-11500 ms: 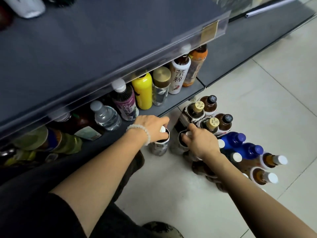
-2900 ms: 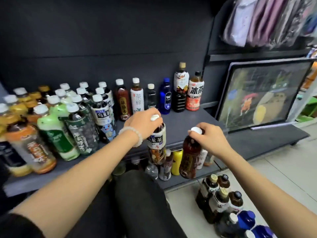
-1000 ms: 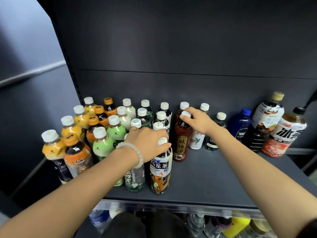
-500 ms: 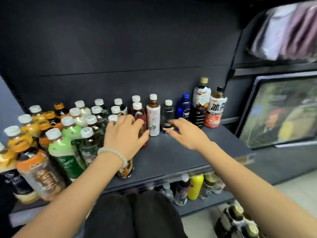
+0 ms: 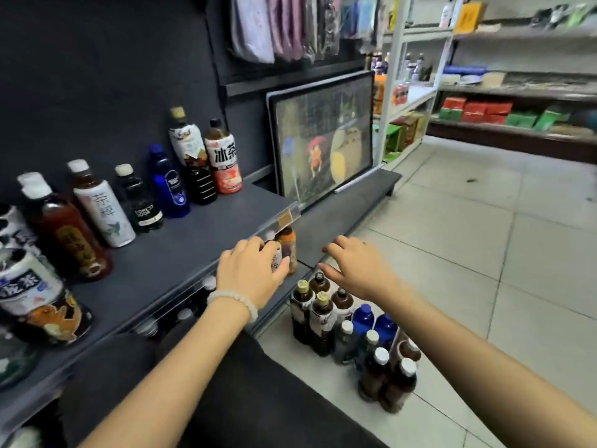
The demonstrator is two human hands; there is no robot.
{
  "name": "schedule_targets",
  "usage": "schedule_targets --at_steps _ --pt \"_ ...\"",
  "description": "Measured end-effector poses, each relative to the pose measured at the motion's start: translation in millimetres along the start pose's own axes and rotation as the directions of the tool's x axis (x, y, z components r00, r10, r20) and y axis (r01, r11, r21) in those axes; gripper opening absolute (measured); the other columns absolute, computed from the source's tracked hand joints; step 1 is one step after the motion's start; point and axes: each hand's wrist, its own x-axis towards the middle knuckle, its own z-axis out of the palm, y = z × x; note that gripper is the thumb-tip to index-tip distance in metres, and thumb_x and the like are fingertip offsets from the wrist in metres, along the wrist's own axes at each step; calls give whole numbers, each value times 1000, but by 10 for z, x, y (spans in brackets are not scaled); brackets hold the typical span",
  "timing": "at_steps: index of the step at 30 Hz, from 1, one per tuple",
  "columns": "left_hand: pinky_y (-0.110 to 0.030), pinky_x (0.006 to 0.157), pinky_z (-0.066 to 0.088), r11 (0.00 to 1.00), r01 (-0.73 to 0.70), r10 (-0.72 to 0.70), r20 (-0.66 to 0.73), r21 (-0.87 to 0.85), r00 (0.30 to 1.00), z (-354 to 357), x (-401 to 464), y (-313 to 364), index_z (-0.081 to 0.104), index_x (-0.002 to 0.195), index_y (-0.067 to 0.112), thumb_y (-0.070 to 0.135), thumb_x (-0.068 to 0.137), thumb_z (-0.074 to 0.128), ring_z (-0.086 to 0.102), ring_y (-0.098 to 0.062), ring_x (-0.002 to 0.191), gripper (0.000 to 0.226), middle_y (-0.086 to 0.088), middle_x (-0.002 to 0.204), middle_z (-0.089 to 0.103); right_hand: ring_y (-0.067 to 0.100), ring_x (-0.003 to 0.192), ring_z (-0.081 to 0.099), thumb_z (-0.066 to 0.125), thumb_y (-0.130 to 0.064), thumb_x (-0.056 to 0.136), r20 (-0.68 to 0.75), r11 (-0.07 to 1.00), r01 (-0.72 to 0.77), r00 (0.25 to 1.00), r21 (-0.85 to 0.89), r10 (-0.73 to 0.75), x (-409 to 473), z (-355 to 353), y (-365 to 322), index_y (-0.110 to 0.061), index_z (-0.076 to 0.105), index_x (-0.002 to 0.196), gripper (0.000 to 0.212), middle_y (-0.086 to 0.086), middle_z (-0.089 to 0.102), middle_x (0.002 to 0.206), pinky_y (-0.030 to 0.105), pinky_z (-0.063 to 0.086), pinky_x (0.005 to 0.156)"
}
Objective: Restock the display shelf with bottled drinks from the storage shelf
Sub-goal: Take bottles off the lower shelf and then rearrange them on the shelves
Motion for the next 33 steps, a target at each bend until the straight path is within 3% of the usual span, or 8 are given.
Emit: schedule_targets --at_steps 3,8,14,20,26,31,33 --pt "-37 83 41 996 -78 80 61 -44 995 221 9 416 56 120 24 50 95 35 51 -25 114 42 -1 117 58 28 113 51 37 -49 95 30 990 -141 989 -16 142 -421 58 314 -18 50 126 46 5 53 123 40 42 89" --pt "-37 83 42 989 -92 111 169 -117 979 636 -21 886 54 120 27 50 95 34 51 -26 115 40 -2 119 58 27 116 49 37 -48 95 92 950 -310 946 -32 312 -909 221 720 -18 48 130 47 5 51 129 40 41 93" --pt "-40 90 41 973 59 31 381 -223 924 1203 31 1214 44 132 27 50 95 34 46 -30 123 45 -7 133 50 27 113 50 40 -44 95 163 905 -426 893 13 418 -1190 651 1052 -21 51 128 41 4 53 124 38 39 88" --pt "-42 93 39 979 77 38 541 -188 840 1812 -10 1614 43 133 24 48 95 34 43 -32 124 45 -10 136 47 29 103 54 41 -43 95 320 858 -509 826 70 464 -1502 1211 1212 -19 52 121 37 5 54 116 33 37 71" --pt "-41 87 39 983 31 101 667 -183 738 2441 -267 1896 39 132 25 45 95 37 46 -32 117 43 -12 124 50 30 106 55 41 -45 94 549 837 -544 718 56 429 -1762 1645 1315 -21 43 129 43 7 54 115 35 43 74" --pt "-41 87 40 973 21 143 670 -231 728 2671 -177 1786 34 139 30 40 93 44 45 -32 119 48 -10 126 48 28 100 57 47 -43 91 585 824 -558 703 101 404 -1688 1899 1246 -19 42 123 40 5 56 116 34 42 69" --pt "-42 89 41 964 -6 195 695 -264 692 2731 -109 1781 33 140 31 39 93 47 45 -32 120 50 -10 128 47 29 99 58 48 -42 91 587 822 -562 697 91 412 -1626 1949 1235 -16 42 119 39 6 56 115 35 42 68"
